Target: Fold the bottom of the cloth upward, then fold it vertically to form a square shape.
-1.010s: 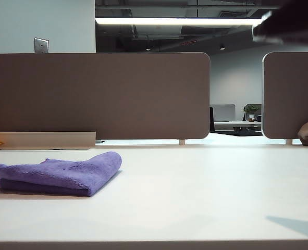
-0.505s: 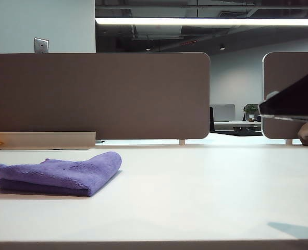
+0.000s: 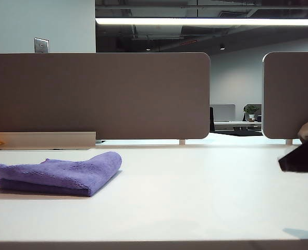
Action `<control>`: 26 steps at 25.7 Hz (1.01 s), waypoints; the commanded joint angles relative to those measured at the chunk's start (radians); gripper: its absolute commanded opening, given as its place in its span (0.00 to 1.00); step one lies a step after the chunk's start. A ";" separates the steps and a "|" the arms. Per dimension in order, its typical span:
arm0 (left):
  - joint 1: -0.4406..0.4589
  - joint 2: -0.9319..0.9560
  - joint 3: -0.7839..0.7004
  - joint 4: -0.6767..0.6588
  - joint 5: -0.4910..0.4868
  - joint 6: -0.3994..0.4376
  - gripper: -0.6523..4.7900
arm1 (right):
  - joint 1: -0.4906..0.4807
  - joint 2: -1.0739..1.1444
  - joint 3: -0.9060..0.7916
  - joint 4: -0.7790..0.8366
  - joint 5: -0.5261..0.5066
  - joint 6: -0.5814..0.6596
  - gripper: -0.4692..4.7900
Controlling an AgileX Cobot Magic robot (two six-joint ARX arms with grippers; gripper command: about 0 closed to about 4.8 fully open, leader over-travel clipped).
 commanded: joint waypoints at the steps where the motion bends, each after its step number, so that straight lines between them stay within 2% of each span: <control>1: 0.001 0.001 -0.002 0.005 0.001 0.000 0.11 | 0.000 -0.001 -0.007 0.010 0.004 -0.002 0.08; 14: 0.002 -0.017 -0.005 0.013 0.000 0.000 0.11 | -0.014 -0.059 -0.007 0.010 0.000 -0.002 0.08; 19: 0.001 -0.017 -0.010 0.025 0.000 0.000 0.11 | -0.160 -0.210 -0.007 0.010 -0.014 -0.002 0.08; 26: 0.010 -0.017 -0.010 0.025 0.000 0.000 0.11 | -0.438 -0.326 -0.007 0.013 -0.014 -0.002 0.08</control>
